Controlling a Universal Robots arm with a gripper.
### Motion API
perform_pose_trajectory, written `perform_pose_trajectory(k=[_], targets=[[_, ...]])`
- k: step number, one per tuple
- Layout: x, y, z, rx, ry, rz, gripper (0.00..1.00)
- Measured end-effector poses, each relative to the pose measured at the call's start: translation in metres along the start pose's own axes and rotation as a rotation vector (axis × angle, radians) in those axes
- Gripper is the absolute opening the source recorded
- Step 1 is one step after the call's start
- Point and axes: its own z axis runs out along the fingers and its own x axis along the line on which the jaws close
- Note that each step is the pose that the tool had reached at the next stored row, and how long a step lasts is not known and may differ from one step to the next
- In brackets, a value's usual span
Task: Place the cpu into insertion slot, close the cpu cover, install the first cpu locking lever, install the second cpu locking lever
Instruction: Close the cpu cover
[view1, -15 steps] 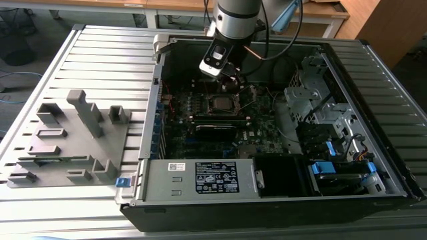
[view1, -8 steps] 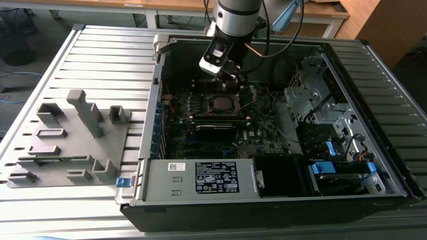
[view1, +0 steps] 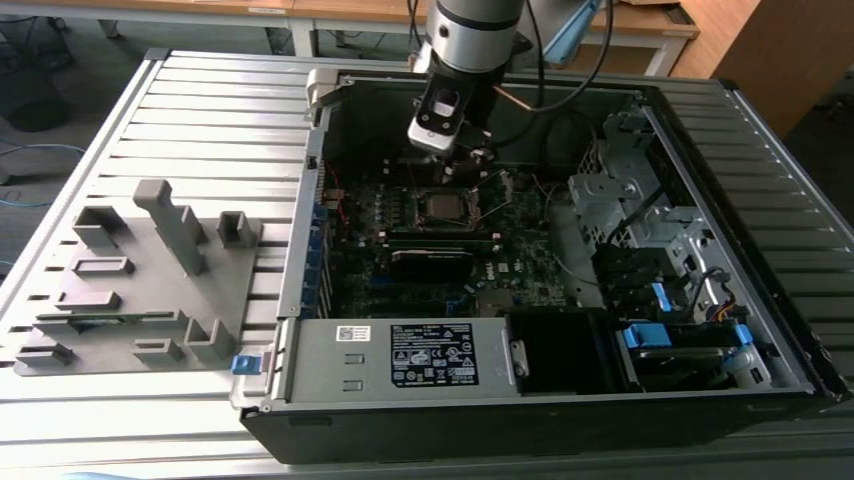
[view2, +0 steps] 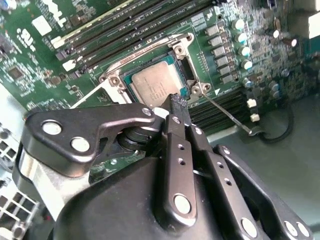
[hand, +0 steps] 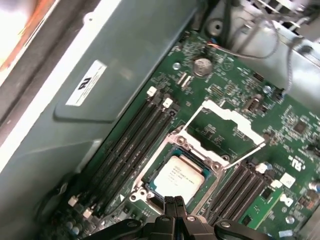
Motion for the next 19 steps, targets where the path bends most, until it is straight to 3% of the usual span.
perform_pose_trajectory(k=[19], targets=[[0.0, 0.0, 0.0005, 0.0169, 0.0044, -0.345, 0.11]])
